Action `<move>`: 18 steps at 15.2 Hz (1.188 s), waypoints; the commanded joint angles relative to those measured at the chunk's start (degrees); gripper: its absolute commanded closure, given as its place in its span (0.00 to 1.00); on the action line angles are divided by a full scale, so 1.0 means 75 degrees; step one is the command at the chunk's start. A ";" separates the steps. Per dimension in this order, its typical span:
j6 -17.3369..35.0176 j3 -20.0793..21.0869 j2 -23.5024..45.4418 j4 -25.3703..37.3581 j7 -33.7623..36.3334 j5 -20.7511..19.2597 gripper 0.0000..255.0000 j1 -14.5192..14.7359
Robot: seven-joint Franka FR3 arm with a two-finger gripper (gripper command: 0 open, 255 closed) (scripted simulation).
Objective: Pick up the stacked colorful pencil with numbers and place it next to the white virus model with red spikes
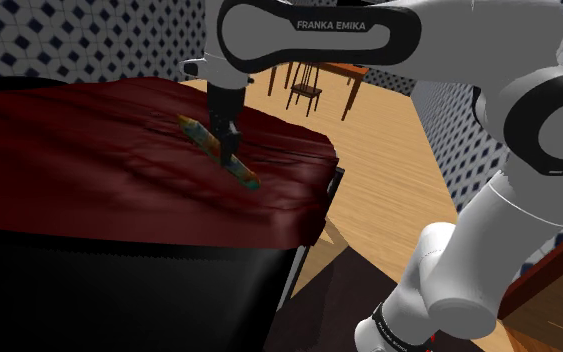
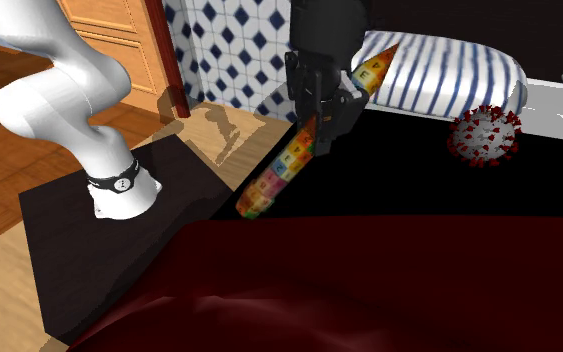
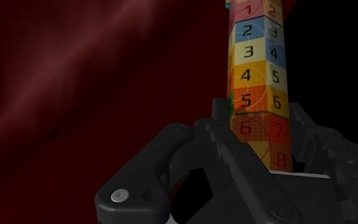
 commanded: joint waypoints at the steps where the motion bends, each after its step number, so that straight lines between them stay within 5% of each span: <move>1: -0.0065 0.0147 0.0082 0.0143 0.0276 0.0008 1.00 0.0133; 18: -0.0748 0.1480 0.2357 0.3027 0.3254 -0.0408 1.00 0.1798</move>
